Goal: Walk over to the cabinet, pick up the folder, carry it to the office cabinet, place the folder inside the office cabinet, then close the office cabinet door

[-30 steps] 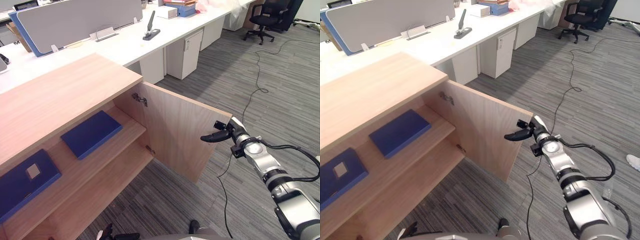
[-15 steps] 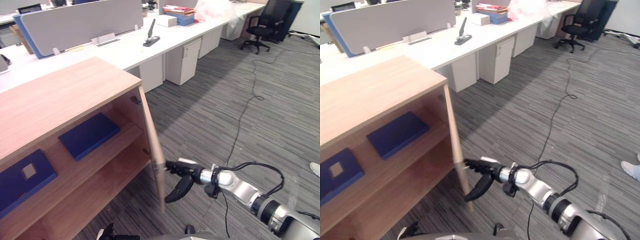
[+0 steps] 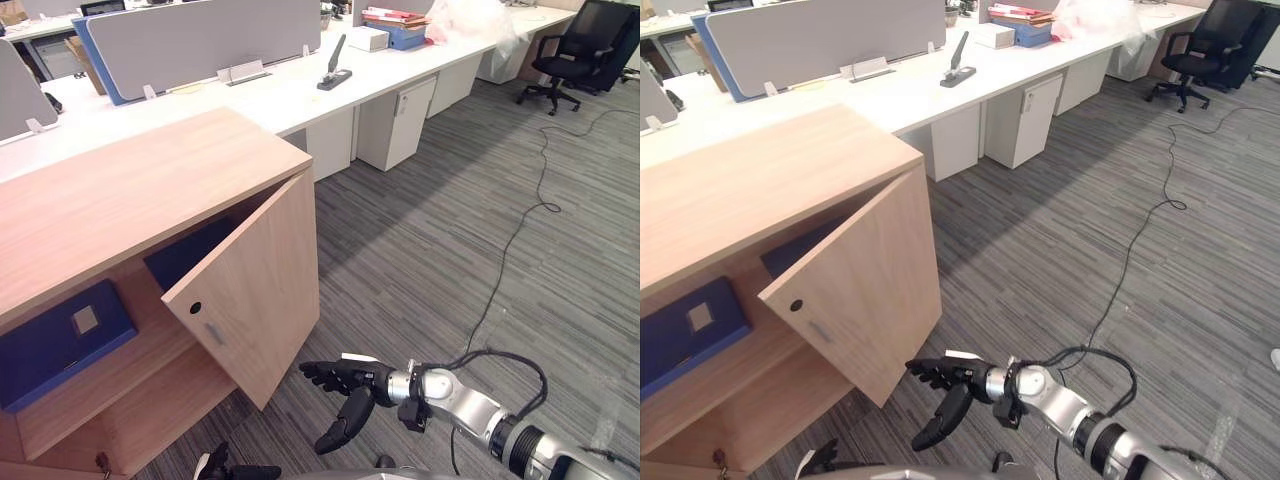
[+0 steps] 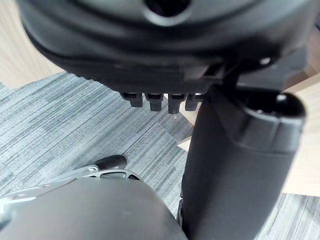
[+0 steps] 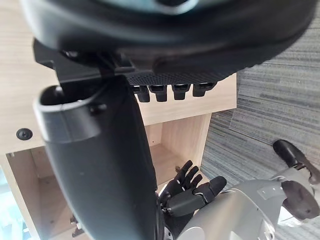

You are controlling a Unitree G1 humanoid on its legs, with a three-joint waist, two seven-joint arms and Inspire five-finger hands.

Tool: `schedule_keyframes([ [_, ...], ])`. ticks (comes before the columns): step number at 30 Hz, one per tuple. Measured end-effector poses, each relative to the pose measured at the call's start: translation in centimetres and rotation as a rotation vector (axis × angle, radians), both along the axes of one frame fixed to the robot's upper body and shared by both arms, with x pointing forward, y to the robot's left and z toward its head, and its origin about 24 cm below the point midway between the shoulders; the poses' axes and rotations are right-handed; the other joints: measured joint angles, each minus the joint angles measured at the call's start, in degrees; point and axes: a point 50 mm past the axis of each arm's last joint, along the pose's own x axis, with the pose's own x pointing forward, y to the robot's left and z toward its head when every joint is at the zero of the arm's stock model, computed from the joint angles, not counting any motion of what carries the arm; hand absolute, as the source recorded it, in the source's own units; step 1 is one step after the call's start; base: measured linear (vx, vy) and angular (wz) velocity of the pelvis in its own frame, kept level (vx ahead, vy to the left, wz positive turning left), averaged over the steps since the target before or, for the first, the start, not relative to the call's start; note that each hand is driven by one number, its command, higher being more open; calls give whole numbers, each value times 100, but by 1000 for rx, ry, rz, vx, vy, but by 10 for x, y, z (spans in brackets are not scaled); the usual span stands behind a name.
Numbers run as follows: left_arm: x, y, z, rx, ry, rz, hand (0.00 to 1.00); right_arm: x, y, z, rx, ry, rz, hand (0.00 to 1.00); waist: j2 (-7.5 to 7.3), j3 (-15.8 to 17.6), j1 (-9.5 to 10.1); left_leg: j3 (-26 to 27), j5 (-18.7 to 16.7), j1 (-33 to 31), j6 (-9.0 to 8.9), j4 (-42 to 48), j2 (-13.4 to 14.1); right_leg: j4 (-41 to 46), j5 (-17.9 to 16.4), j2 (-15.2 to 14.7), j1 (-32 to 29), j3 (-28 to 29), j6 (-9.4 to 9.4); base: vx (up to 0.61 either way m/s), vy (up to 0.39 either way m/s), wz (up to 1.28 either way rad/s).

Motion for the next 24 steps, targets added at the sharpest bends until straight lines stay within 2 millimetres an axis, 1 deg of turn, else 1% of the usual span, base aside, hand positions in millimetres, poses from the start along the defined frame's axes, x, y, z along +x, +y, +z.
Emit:
schedule_keyframes([
  [1,0,0,0,-1,0,0,100,-1,-3,-3,2,11,-37,100,1,0,-2,-48,-1,-4,3,4,-28,97,-60,-56,-17,-37,11,-17,41,31],
  [2,0,-1,0,-5,-1,-1,100,-2,-8,-8,-1,25,-100,100,1,4,-6,-131,0,-14,27,9,-94,314,-205,-179,-66,-106,82,-18,30,59],
  [3,1,-3,-1,-10,-2,-1,100,-2,-20,-18,-21,45,-212,100,3,10,-39,-349,6,-48,60,11,-217,648,-392,-388,-99,-230,156,-29,14,99],
  [4,2,-5,-1,-14,-6,0,100,-4,-37,-27,-58,59,-347,100,77,28,-58,-654,4,-133,157,5,-317,1009,-529,-556,-143,-182,152,-26,-23,117],
  [5,6,-7,0,-18,-14,-2,100,-5,-48,-31,-80,65,-419,100,93,42,-70,-856,-9,-177,156,10,-362,1108,-518,-573,-149,92,106,-30,-37,157],
  [6,11,-10,0,-29,-34,3,100,-9,-71,-38,-152,71,-559,100,155,79,-104,-1392,7,-308,193,26,-457,1181,-534,-506,-135,835,28,-34,-48,176],
  [7,13,-10,1,-31,-46,13,100,-14,-90,-46,-200,96,-702,100,164,83,-121,-1826,28,-448,223,34,-548,1263,-663,-415,-140,1566,-137,-32,-46,174],
  [8,14,-10,1,-30,-50,15,100,-17,-97,-50,-214,114,-776,100,157,98,-122,-2007,34,-514,233,40,-572,1331,-742,-340,-158,1935,-202,-35,-96,164],
  [9,14,-8,2,-25,-50,19,100,-28,-109,-58,-215,167,-931,100,123,112,-155,-2382,69,-647,270,55,-616,1316,-1066,-127,-136,2817,-193,-5,-164,167],
  [10,13,-1,3,-11,-50,34,100,-43,-116,-69,-238,229,-1054,100,-66,104,-160,-2708,96,-833,241,123,-748,1073,-1393,-1,12,3531,6,-7,-273,174],
  [11,14,4,4,-7,-62,72,100,-55,-119,-77,-270,287,-1124,100,-188,132,-120,-2829,205,-925,73,182,-839,954,-1668,-26,111,3682,446,-4,-264,130],
  [12,14,4,4,-12,-64,102,100,-64,-119,-82,-290,332,-1171,100,-152,173,-87,-2932,228,-956,22,207,-774,1035,-1685,43,117,3516,387,-13,-235,86],
  [13,13,3,4,-19,-67,136,100,-80,-121,-89,-319,396,-1234,100,-123,168,-25,-2953,232,-963,22,218,-702,1083,-1716,57,151,3336,343,30,-231,96],
  [14,10,4,4,-26,-67,188,100,-106,-121,-98,-378,487,-1301,100,-103,172,-17,-3022,208,-1029,-48,475,-643,1140,-1807,86,331,2972,285,81,-251,104],
  [15,10,4,4,-26,-70,210,100,-121,-118,-102,-410,530,-1318,100,-96,173,-15,-3092,122,-1074,-165,656,-623,1131,-1853,123,471,2784,264,125,-273,98],
  [16,9,5,4,-24,-78,242,100,-132,-114,-105,-439,558,-1324,100,-101,175,8,-3197,60,-1136,-255,802,-606,1123,-1889,203,548,2656,247,106,-185,74],
  [17,8,4,5,-27,-96,290,100,-141,-112,-107,-455,581,-1344,100,-118,150,32,-3344,19,-1302,-311,973,-600,1162,-1917,261,543,2500,199,93,-160,62],
  [18,10,6,7,-25,-116,322,100,-144,-110,-108,-465,586,-1340,100,-130,156,29,-3418,10,-1393,-323,1062,-594,1166,-1932,288,553,2384,175,54,-133,80],
  [19,13,7,9,-33,-149,400,100,-147,-107,-108,-463,596,-1366,100,-181,186,8,-3557,13,-1539,-329,1174,-586,1132,-1938,350,584,2146,156,34,-121,73],
  [20,13,6,9,-48,-164,448,100,-148,-106,-109,-464,595,-1371,100,-204,199,13,-3613,17,-1587,-336,1214,-568,1116,-1940,381,610,2037,143,5,-116,95],
  [21,13,4,9,-101,-194,571,100,-149,-104,-109,-476,596,-1364,100,-262,245,87,-3675,59,-1609,-333,1254,-557,1083,-1971,442,754,1794,53,-17,-106,85],
  [22,12,3,9,-128,-209,634,100,-151,-102,-110,-477,604,-1366,100,-294,264,121,-3526,133,-1632,-225,1266,-547,1083,-1994,400,813,1636,11,-29,-89,90],
  [23,13,3,9,-141,-222,670,100,-152,-100,-110,-475,610,-1368,100,-364,278,118,-3225,109,-1652,90,1265,-497,1055,-2000,358,883,1466,-11,-62,-97,96],
  [24,19,5,11,-159,-257,728,100,-152,-97,-111,-475,612,-1368,100,-465,323,143,-2259,-23,-1877,365,1645,-226,1023,-1980,307,952,1160,-68,-64,-114,116],
])
